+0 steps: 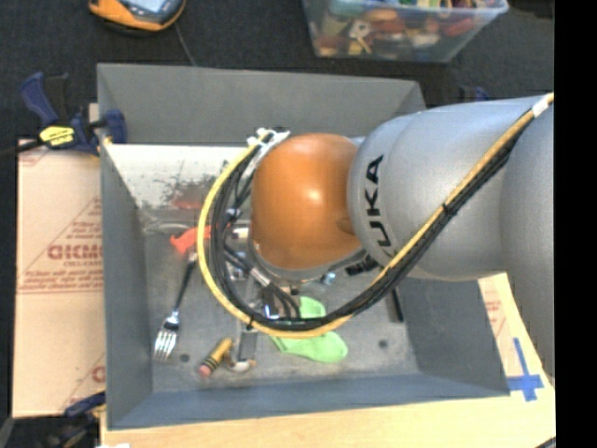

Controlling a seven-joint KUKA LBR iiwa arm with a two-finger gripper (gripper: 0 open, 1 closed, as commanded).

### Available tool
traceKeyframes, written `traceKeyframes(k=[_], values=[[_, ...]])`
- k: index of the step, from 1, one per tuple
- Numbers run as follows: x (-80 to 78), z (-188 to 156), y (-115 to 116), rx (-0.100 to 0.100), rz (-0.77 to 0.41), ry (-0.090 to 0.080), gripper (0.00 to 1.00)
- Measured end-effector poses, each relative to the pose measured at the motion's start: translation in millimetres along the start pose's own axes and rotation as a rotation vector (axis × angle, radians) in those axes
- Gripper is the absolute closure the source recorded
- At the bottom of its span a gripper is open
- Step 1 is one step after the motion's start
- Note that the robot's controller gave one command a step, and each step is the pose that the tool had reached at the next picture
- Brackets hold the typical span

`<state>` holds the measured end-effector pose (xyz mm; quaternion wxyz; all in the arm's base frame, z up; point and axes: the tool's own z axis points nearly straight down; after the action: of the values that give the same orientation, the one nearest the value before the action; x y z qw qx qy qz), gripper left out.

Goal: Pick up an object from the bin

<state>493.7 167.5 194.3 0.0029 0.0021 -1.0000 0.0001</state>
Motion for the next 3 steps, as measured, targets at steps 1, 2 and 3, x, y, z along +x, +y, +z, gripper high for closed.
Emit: traceKeyframes(k=[1,2,3], values=[[-2.0,-4,-1,-0.001,0.005,-0.007,0.0],[0.6,127,-38,0.0,-0.205,-0.009,0.0],[6.3,77,-37,-0.004,-0.159,-0.019,0.0]])
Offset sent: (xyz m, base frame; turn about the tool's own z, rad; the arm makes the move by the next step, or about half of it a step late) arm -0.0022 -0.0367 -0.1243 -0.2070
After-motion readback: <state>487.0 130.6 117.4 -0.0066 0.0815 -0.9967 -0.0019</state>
